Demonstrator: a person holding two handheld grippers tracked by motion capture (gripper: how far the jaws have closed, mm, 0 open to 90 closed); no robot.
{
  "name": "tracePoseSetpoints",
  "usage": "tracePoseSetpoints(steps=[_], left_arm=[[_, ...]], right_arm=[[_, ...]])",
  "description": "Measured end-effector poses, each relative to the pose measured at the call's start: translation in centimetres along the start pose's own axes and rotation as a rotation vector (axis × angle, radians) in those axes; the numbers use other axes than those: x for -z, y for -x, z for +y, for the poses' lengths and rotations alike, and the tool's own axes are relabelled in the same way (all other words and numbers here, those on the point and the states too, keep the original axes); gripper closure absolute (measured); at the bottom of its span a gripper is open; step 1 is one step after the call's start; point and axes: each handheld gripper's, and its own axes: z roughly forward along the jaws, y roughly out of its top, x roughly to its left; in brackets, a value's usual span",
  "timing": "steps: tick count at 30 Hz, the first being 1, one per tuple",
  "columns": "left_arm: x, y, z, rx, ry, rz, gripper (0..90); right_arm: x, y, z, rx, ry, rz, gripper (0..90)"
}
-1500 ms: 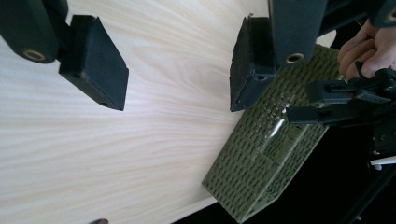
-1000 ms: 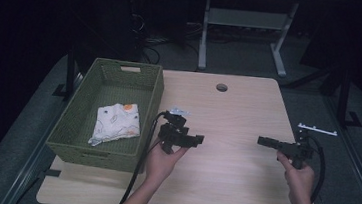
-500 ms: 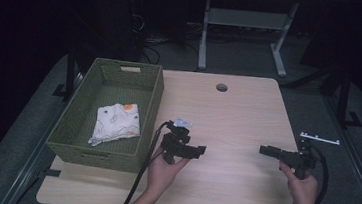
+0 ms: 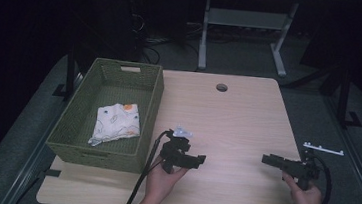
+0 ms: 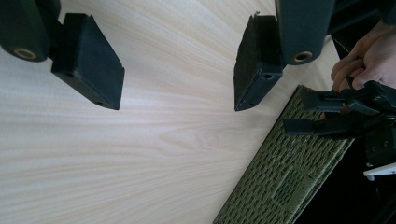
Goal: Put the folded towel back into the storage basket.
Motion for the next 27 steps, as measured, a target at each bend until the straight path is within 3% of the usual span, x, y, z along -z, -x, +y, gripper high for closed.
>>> tracePoseSetpoints(steps=[27], left_arm=[[0.2,-0.2,-2.5,-0.013,0.004,-0.001,29.1]], right_arm=[[1.2,0.3,-3.3,0.028,0.032,-0.020,30.8]])
